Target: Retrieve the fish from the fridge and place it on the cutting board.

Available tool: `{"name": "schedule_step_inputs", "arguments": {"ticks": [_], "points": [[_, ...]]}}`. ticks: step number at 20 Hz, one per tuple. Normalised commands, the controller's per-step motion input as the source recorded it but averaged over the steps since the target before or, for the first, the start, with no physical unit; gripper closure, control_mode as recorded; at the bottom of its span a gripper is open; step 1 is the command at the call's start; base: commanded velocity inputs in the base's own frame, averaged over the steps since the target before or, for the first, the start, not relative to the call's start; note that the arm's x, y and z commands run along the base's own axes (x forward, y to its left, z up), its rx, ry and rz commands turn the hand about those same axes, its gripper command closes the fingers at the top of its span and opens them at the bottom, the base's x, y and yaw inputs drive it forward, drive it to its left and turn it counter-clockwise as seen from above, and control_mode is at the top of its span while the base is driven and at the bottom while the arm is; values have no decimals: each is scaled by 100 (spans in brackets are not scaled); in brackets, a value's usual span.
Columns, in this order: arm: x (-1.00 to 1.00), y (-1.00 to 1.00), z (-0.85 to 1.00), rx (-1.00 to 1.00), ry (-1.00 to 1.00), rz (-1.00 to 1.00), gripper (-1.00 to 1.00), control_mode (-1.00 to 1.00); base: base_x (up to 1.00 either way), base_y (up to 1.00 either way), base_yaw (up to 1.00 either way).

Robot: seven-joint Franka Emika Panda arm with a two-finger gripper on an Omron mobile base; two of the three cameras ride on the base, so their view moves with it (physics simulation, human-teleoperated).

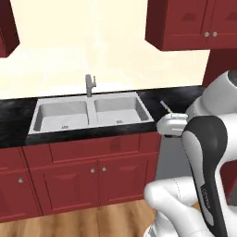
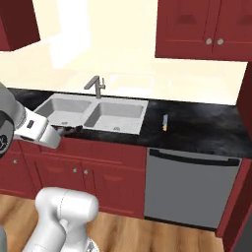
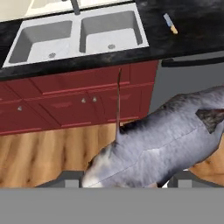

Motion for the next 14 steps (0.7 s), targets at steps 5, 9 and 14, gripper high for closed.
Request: {"name": "schedule_step_inputs", "arguments": {"ticks": [5, 9, 14], "points": [[0, 0, 0, 0, 0, 0, 100, 100, 51, 100, 0], [0, 0, 0, 0, 0, 0, 100, 100, 52, 100, 0], [0, 0, 0, 0, 0, 0, 100, 100, 36, 100, 0]]}}
